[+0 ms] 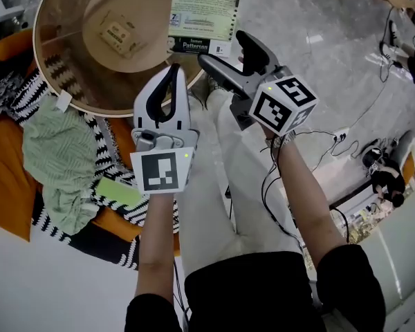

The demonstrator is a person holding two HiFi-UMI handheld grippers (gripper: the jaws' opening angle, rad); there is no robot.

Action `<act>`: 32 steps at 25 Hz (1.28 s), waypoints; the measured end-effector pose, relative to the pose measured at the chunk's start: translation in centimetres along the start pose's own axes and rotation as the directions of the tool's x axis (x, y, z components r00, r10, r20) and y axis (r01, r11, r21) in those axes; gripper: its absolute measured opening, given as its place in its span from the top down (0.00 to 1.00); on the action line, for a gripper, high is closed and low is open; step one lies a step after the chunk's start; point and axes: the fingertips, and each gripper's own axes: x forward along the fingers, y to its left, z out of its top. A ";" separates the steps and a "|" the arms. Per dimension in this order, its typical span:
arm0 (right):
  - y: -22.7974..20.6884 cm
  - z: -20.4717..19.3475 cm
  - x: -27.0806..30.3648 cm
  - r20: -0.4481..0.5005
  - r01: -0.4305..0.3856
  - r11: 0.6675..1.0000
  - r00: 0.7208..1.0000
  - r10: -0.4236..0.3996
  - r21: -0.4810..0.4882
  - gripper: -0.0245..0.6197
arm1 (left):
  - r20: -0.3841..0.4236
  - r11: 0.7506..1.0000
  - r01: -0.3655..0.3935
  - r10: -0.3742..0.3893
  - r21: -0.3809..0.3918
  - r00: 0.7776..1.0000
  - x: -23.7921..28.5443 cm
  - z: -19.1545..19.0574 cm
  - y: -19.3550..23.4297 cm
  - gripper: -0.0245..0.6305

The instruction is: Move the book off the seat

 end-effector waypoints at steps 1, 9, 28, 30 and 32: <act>0.7 0.5 -0.4 0.009 -0.008 1.000 1.000 0.008 -0.003 0.22 | 0.006 1.000 -0.001 0.001 0.000 1.000 -0.3 0.5 -0.1 0.95; 5.4 4.5 -2.8 0.079 -0.051 0.997 0.995 0.055 -0.051 0.24 | 0.045 1.000 -0.008 0.007 0.029 0.999 -1.8 4.2 -0.1 0.95; 11.1 12.2 -7.9 0.268 0.009 0.982 0.962 0.042 -0.188 0.91 | 0.197 0.998 -0.022 0.010 0.055 0.980 -4.5 12.6 -2.7 0.95; 11.9 13.5 -9.2 0.299 0.015 0.983 0.954 0.040 -0.182 0.92 | 0.208 0.998 -0.019 0.007 0.059 0.978 -5.1 13.9 -3.5 0.95; 12.7 14.8 -10.3 0.321 0.020 0.982 0.946 0.042 -0.188 0.94 | 0.221 0.998 -0.018 0.004 0.060 0.975 -5.5 15.2 -4.3 0.95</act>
